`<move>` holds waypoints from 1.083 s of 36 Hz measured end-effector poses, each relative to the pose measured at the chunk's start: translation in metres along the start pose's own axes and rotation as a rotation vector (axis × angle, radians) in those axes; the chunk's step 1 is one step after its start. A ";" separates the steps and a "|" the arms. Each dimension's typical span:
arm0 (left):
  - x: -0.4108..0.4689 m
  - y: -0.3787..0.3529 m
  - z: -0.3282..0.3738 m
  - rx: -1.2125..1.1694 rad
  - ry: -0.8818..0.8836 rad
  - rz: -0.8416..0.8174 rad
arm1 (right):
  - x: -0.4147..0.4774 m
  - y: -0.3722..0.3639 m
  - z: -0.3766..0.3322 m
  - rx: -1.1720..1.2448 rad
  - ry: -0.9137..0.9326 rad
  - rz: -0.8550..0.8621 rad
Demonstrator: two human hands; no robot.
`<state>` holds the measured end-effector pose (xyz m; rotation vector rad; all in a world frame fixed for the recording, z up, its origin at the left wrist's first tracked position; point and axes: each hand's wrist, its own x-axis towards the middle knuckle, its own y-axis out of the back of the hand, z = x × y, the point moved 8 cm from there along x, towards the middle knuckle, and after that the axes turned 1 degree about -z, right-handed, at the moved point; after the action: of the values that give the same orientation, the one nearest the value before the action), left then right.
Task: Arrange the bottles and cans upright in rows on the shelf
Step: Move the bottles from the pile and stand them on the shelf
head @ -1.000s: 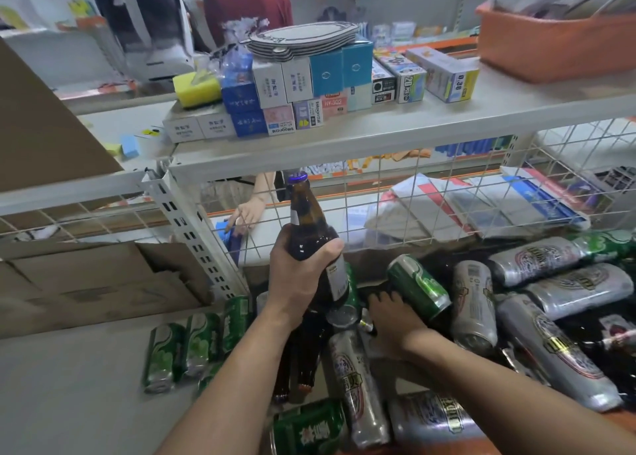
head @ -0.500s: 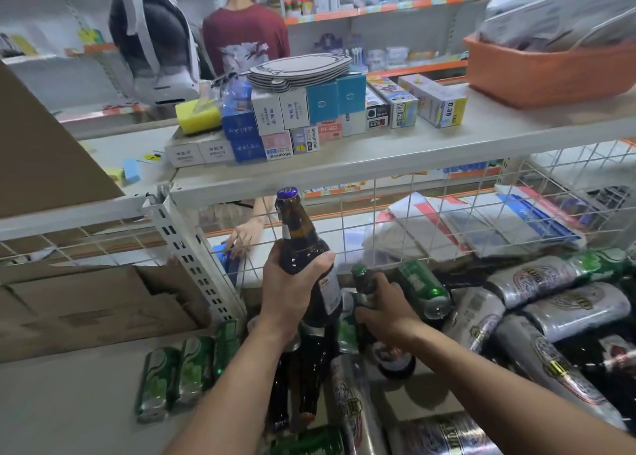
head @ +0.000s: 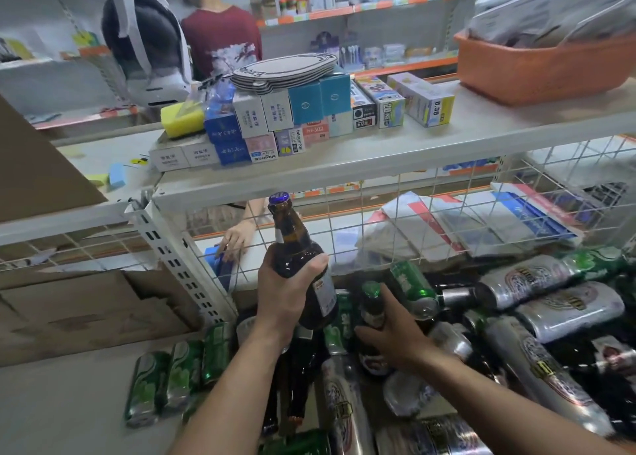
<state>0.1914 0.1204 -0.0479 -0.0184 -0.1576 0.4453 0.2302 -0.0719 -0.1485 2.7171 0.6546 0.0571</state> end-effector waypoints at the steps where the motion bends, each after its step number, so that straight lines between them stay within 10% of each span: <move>1: -0.001 -0.001 -0.001 0.004 0.003 -0.001 | -0.002 0.000 0.003 -0.003 0.005 0.007; 23: -0.025 -0.004 0.005 0.086 0.014 0.084 | 0.009 0.002 -0.003 -0.063 -0.053 -0.121; 39: -0.096 0.130 0.060 0.208 -0.057 0.407 | 0.007 -0.061 -0.189 0.023 0.189 -0.256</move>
<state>0.0410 0.1954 -0.0098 0.1692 -0.1636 0.8675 0.1879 0.0427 0.0086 2.6470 1.0579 0.2462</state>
